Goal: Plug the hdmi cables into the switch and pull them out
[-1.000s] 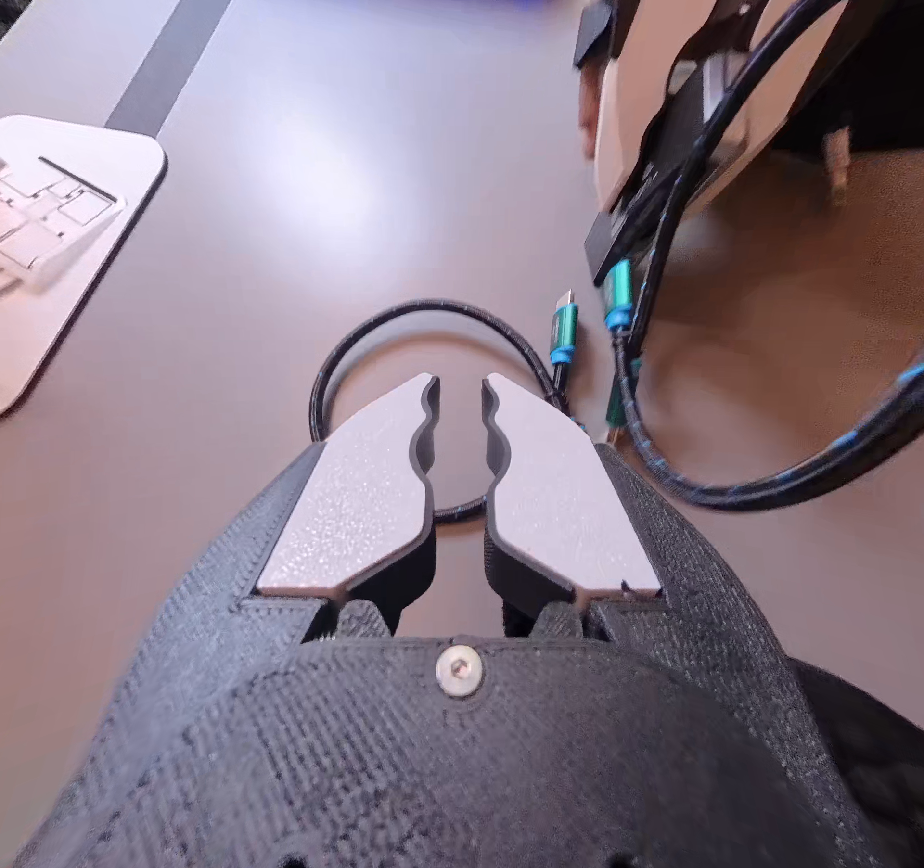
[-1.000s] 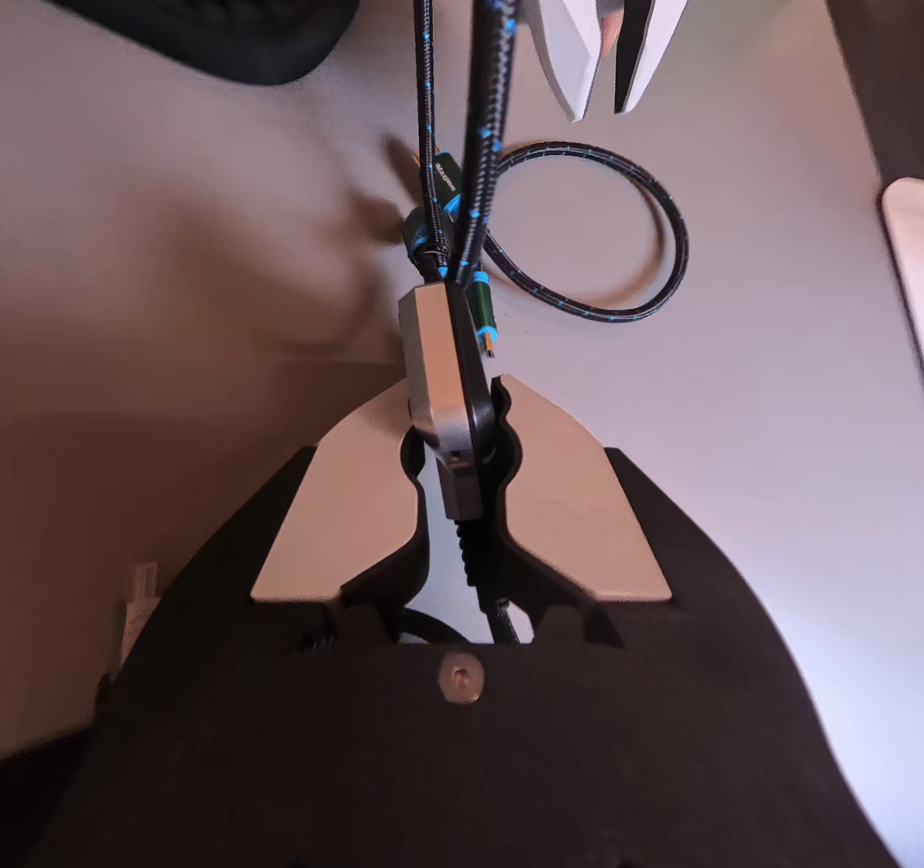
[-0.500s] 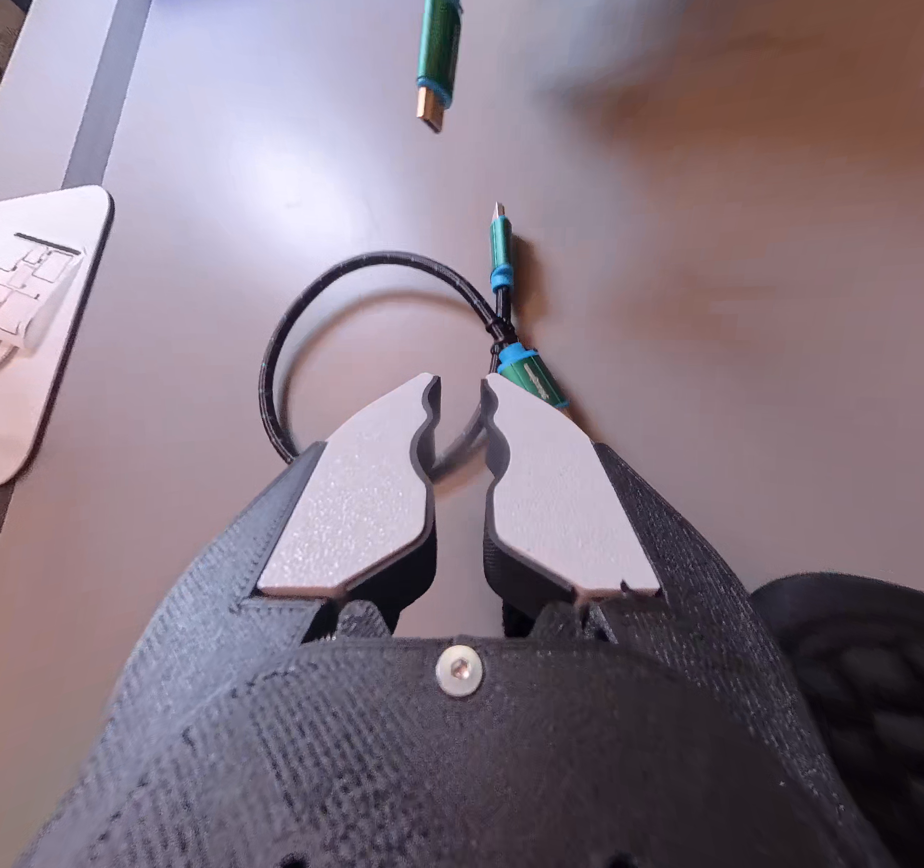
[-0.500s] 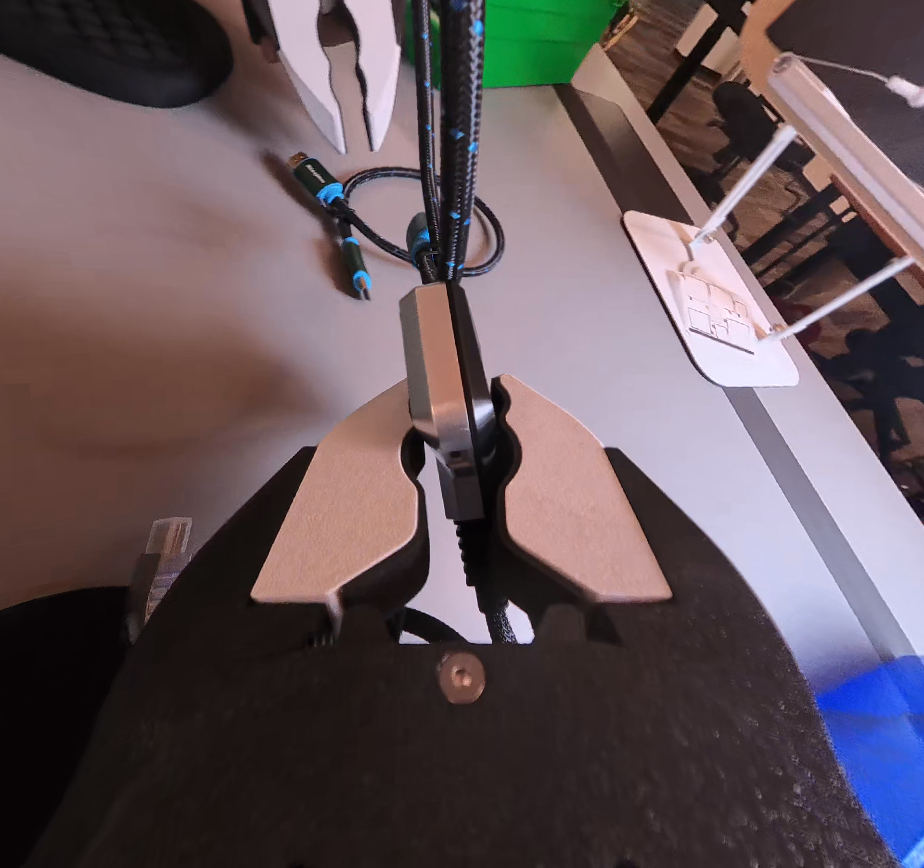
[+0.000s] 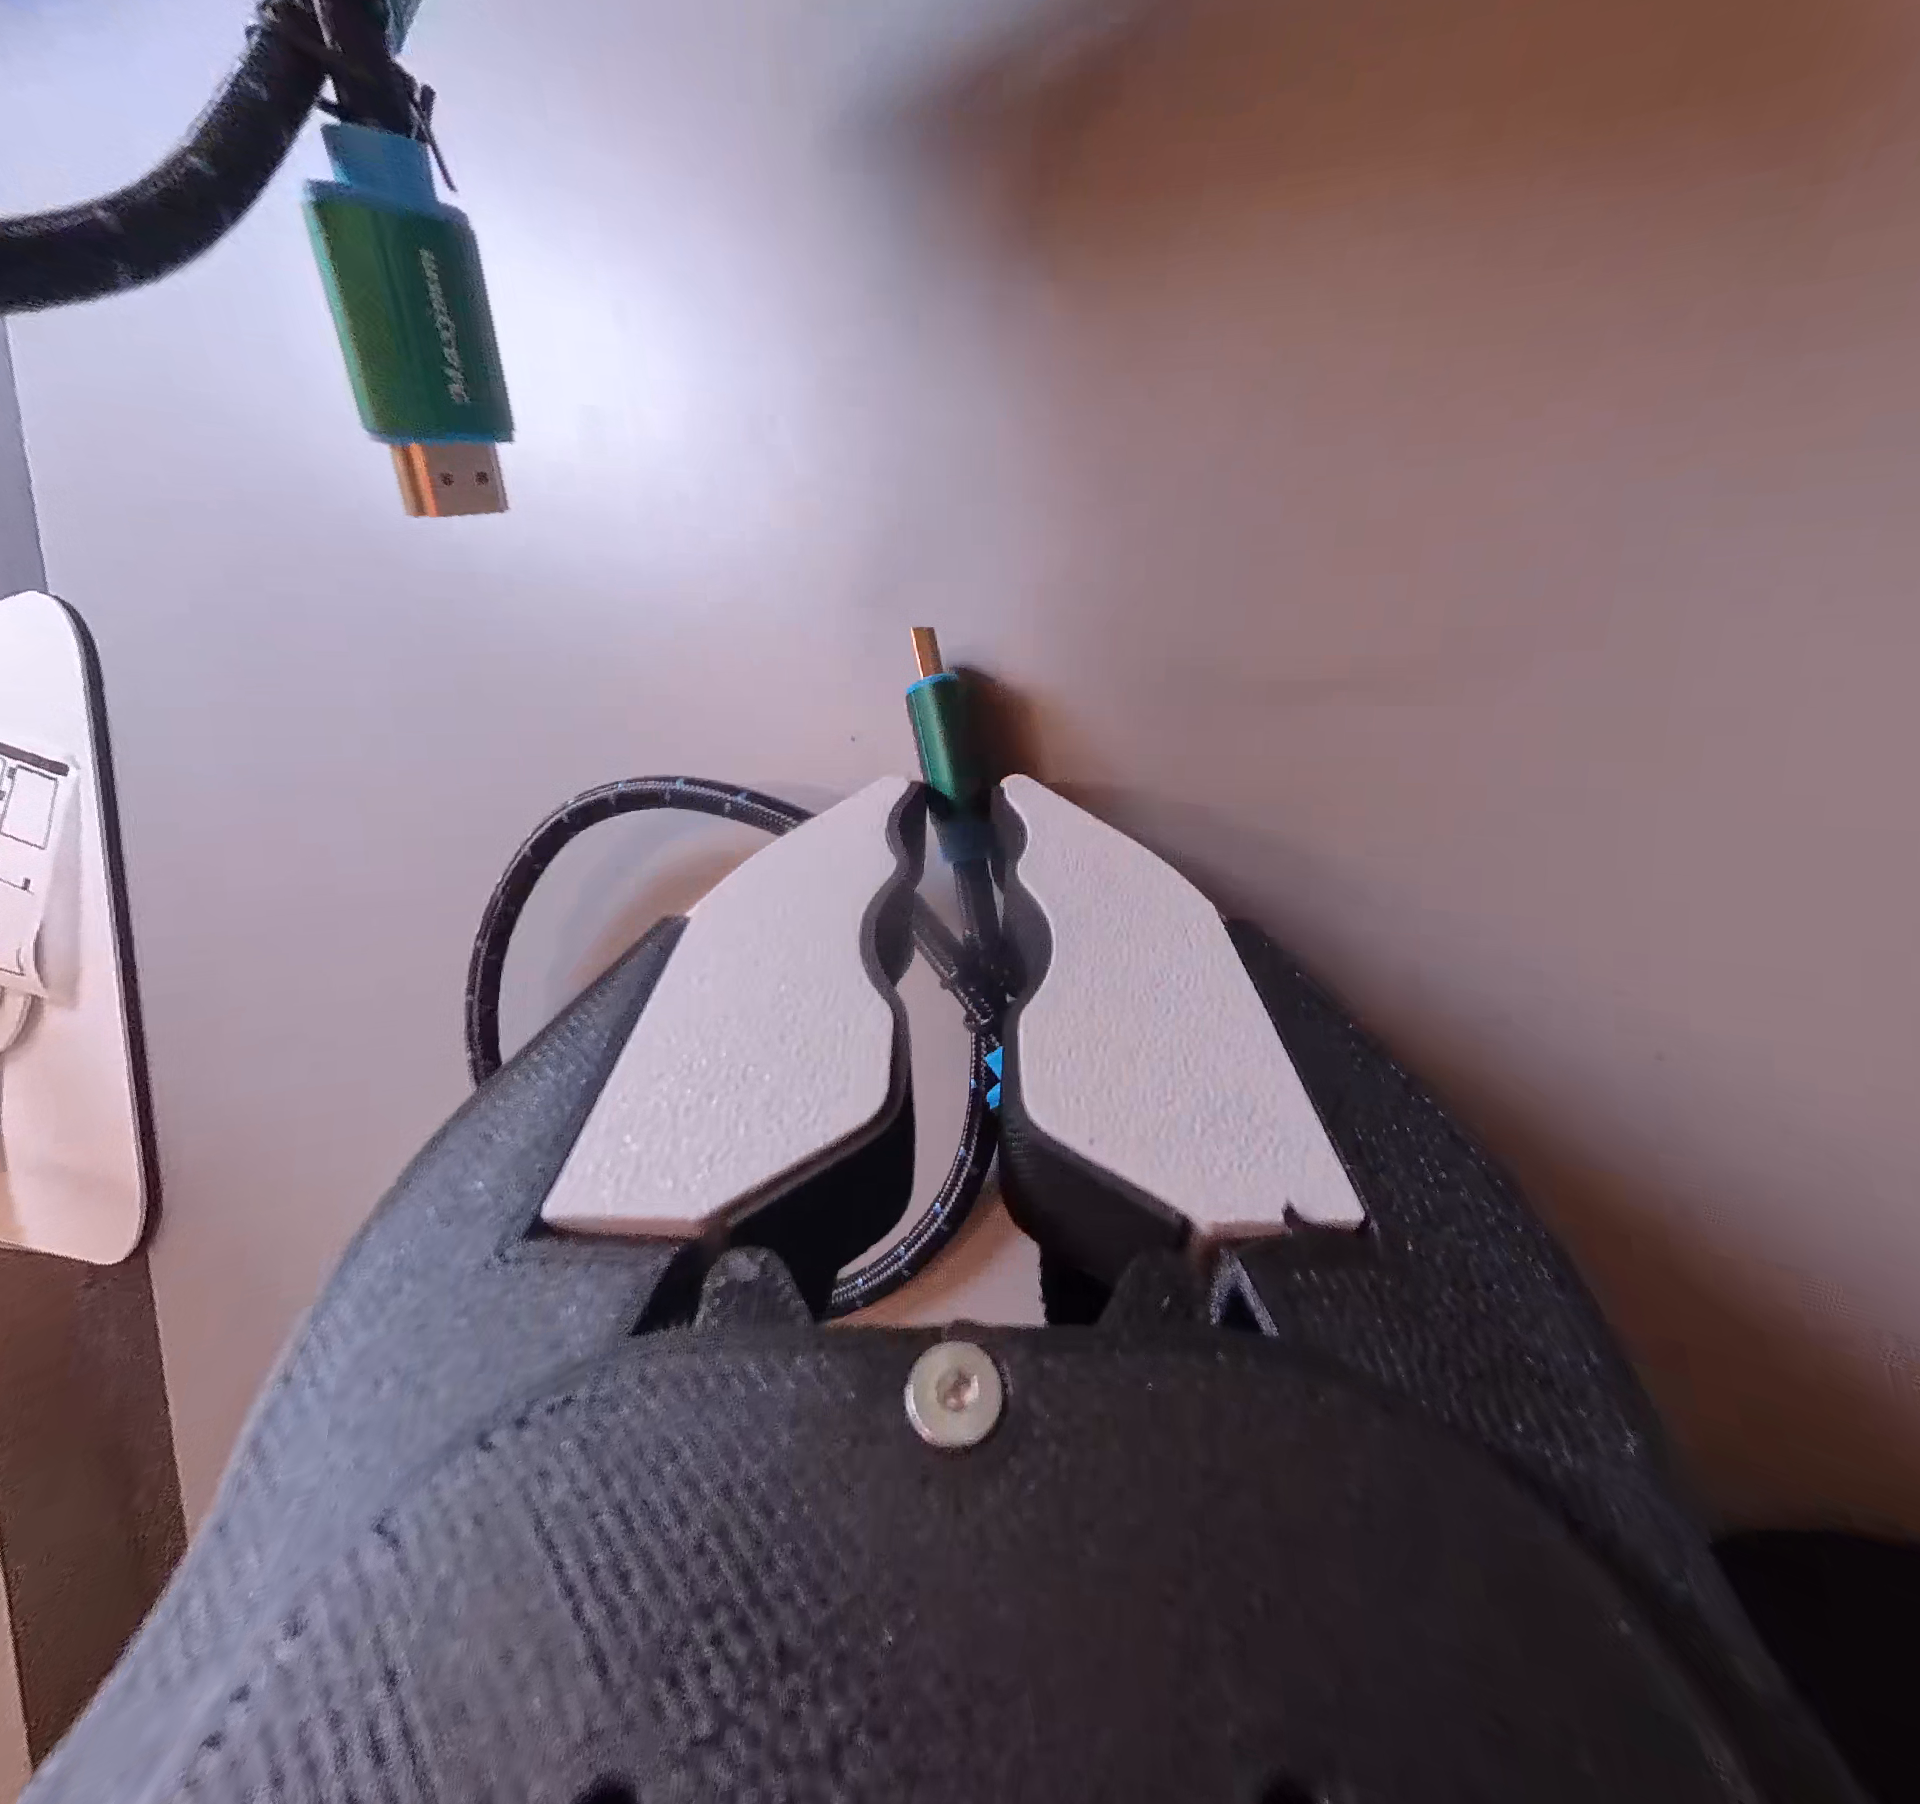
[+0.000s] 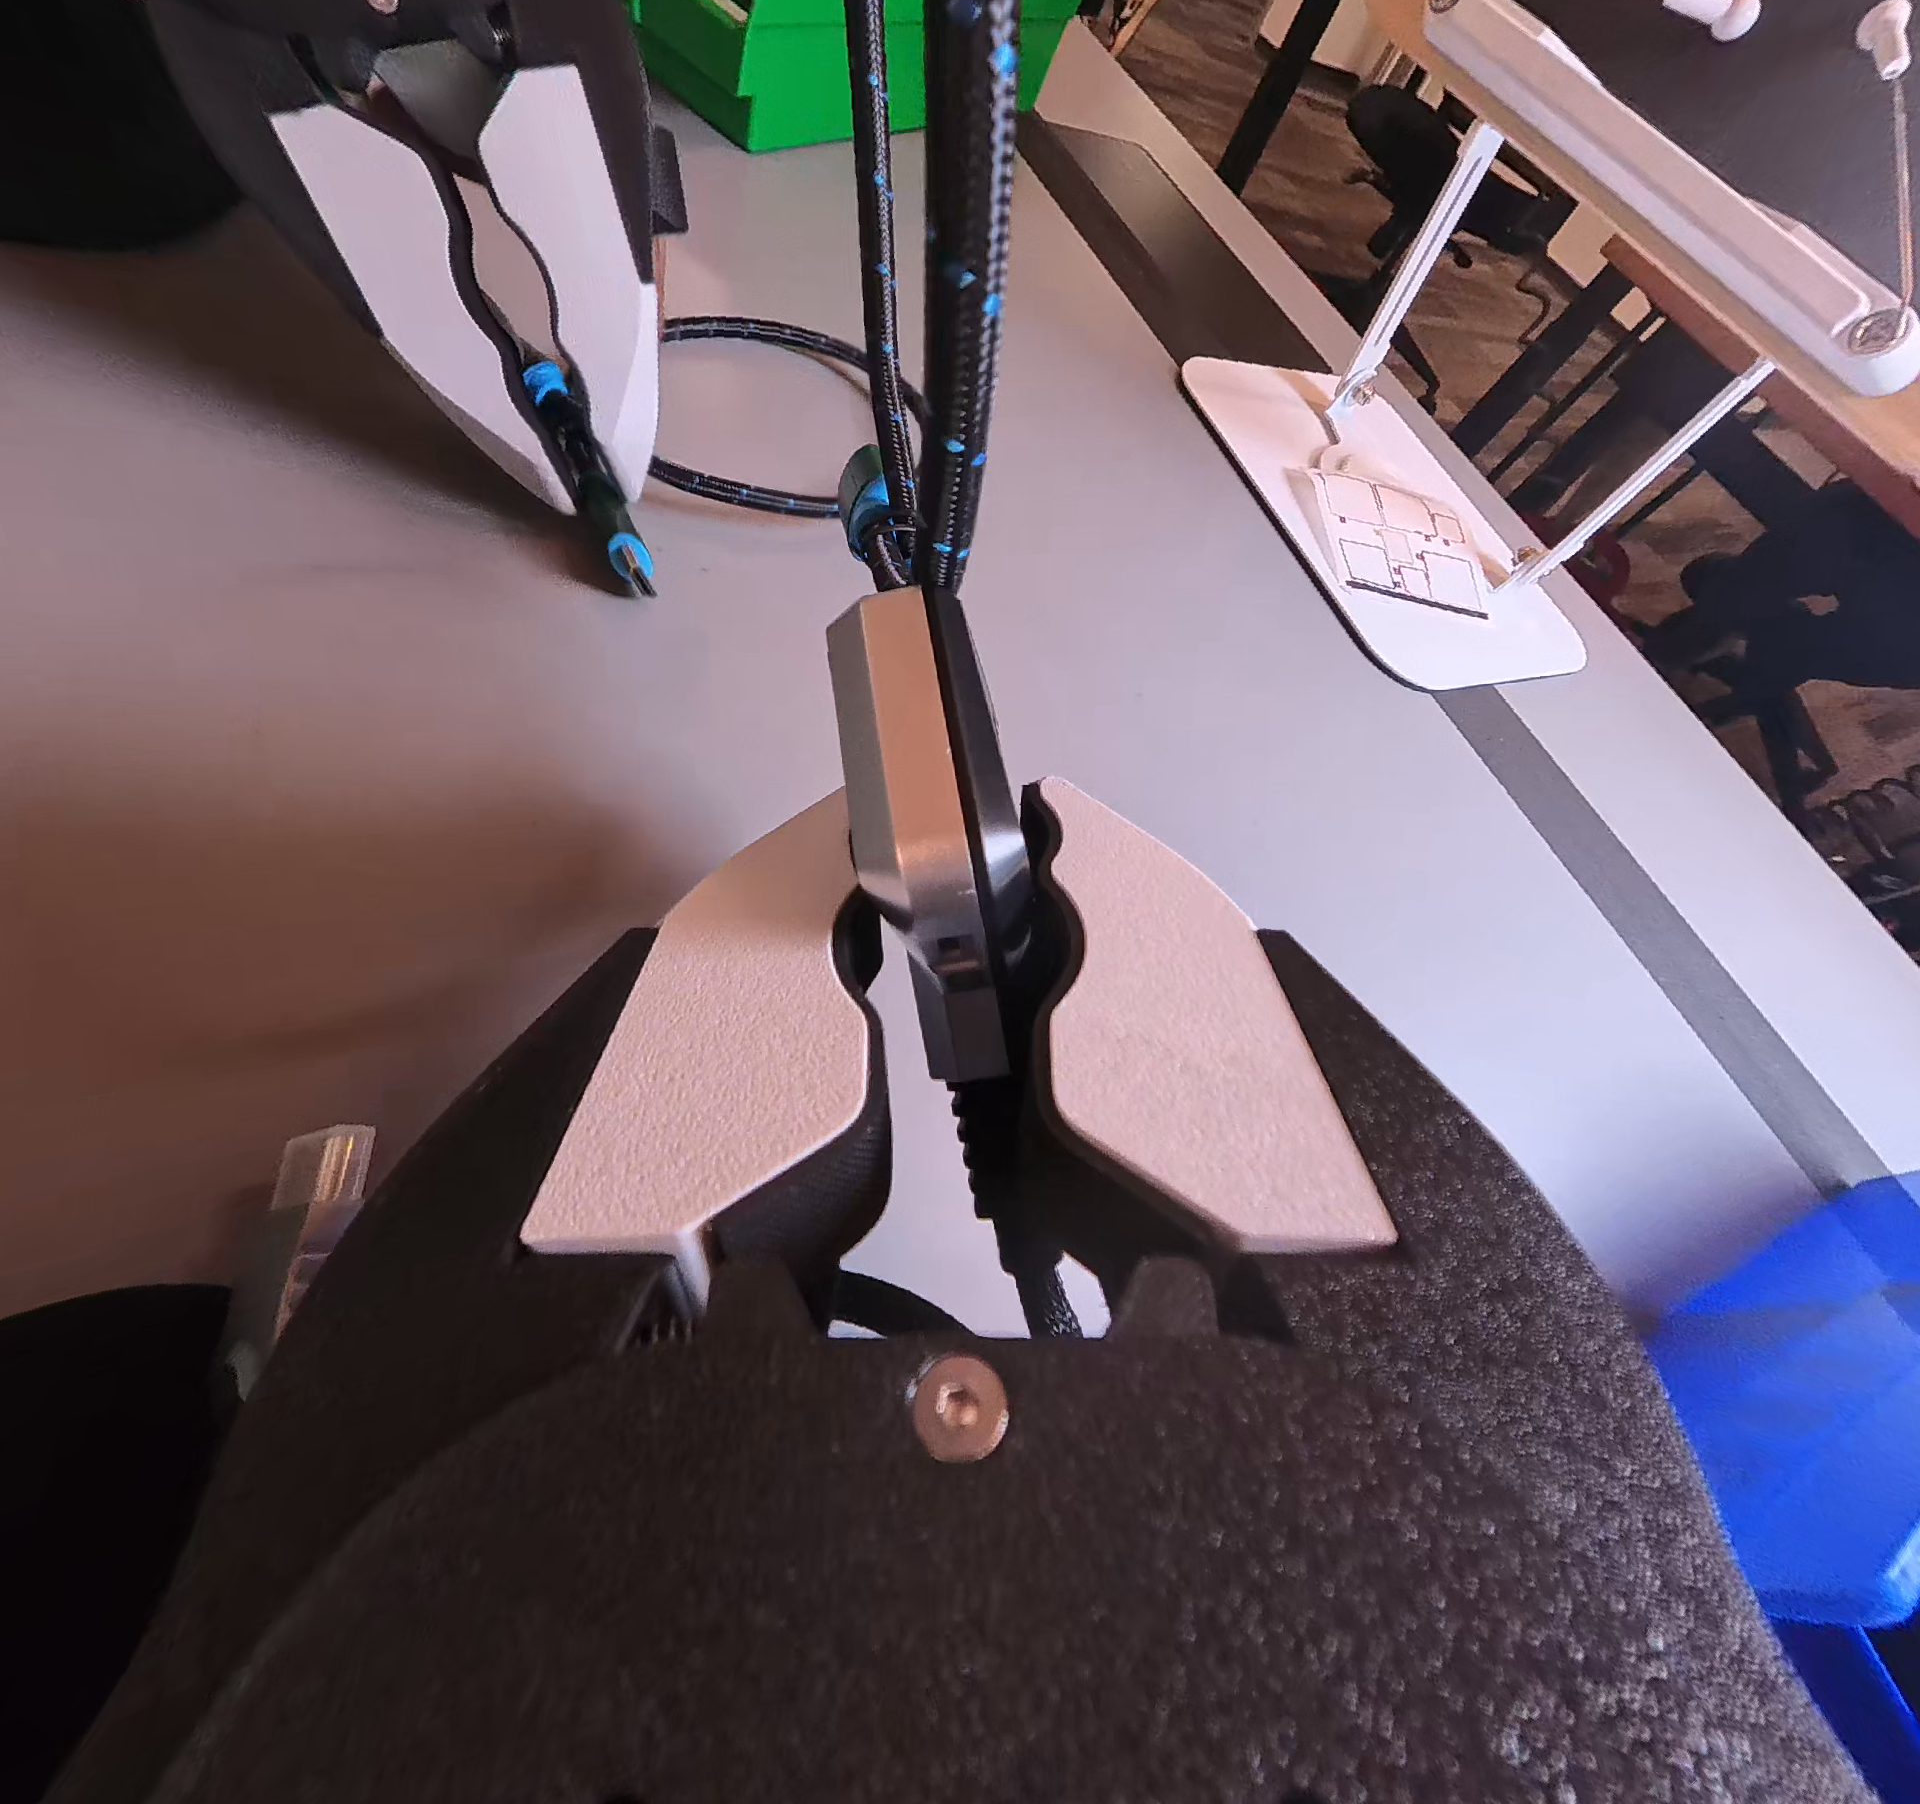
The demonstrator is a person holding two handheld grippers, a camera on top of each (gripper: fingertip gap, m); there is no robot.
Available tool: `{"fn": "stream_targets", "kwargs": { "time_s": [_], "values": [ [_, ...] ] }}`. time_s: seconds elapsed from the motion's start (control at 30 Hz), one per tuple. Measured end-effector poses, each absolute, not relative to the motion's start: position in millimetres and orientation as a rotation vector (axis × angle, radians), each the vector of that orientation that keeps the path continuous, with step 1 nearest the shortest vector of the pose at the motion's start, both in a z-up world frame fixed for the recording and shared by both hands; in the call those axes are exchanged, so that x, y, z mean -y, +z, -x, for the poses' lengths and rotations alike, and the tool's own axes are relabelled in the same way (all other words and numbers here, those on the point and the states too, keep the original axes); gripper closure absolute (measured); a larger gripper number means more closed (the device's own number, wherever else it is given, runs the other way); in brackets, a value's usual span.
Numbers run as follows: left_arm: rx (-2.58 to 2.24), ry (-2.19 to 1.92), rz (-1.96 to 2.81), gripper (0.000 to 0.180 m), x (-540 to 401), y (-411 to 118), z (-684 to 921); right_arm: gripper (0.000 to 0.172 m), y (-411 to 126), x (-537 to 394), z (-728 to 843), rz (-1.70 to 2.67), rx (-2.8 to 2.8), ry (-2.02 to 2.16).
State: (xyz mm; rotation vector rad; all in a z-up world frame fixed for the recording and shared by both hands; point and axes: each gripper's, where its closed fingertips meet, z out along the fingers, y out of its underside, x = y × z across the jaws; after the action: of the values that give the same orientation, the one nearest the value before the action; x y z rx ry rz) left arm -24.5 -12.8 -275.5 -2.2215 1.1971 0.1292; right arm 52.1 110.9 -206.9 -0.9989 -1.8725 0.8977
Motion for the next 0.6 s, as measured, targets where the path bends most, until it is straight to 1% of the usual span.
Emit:
{"fn": "stream_targets", "kwargs": {
  "time_s": [0.17,0.3,0.43,0.6],
  "values": [
    [-1.186,0.091,2.323,0.169,32,-275,39,0.148,-205,-109,-54,0.999,1.879,0.904],
    [-1.210,-0.129,2.338,0.170,57,-270,41,0.148,-203,-105,-55,0.989,1.885,0.919],
    [-1.174,-0.217,2.325,0.173,80,-258,44,0.148,-203,-103,-55,0.983,1.887,0.912],
    [-1.022,-0.123,2.362,0.161,104,-250,69,0.148,-203,-103,-54,0.991,1.884,0.923]
  ]
}}
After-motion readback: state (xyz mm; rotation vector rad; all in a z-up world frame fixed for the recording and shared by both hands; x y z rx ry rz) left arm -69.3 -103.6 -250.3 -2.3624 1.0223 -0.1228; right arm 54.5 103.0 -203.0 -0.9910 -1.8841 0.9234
